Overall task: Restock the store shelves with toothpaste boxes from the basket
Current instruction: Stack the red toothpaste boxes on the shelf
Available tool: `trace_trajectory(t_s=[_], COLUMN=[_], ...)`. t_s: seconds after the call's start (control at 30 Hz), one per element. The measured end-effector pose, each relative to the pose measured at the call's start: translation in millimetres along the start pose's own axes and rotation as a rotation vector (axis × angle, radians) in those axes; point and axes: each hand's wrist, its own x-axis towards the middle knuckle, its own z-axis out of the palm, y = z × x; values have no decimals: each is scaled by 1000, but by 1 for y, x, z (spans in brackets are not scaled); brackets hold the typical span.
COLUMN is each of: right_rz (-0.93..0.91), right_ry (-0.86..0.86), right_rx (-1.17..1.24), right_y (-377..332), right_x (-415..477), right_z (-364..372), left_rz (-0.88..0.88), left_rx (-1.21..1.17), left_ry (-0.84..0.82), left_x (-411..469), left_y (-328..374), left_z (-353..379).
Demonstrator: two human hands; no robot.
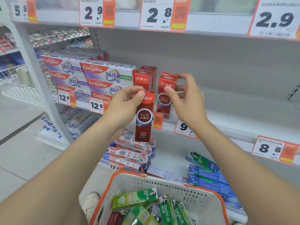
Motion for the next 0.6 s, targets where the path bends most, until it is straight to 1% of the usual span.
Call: trace_trajectory(t_s=[0.1, 0.23, 0.27, 0.3, 0.37, 0.4, 0.43, 0.47, 0.53, 0.57, 0.6], right_rz=[48, 141, 161, 169, 104, 42, -12, -42, -39, -43, -59], right_ry=[-56, -185, -186, -150, -2, 26, -9, -87, -212, -210, -166], right_rx=[17, 68, 75, 67, 58, 85, 115, 137, 118, 91, 71], right_y=[-2, 1, 0, -4, -13, -19, -25, -30, -29, -27, -25], right_x=[13, 18, 16, 12, 0, -9, -18, -27, -37, -39, -40], right_z=[16, 22, 21, 16, 5, -1, -7, -11, -16, -17, -19], left_rz=[54, 140, 153, 168, 200, 212, 221, 227, 232, 242, 256], left_rx=[-8, -14, -20, -26, -22, -24, -39, -64, -103, -107, -102], left_ry=[-1, 7, 12, 16, 10, 1, -15, -36, -68, -80, -87], left_x=[1, -3, -4, -6, -9, -11, -12, -14, -17, -17, -17], left_y=[2, 7, 9, 10, 14, 16, 17, 18, 18, 18, 18], left_z=[-2, -5, -5, -4, -1, 2, 4, 8, 15, 19, 22])
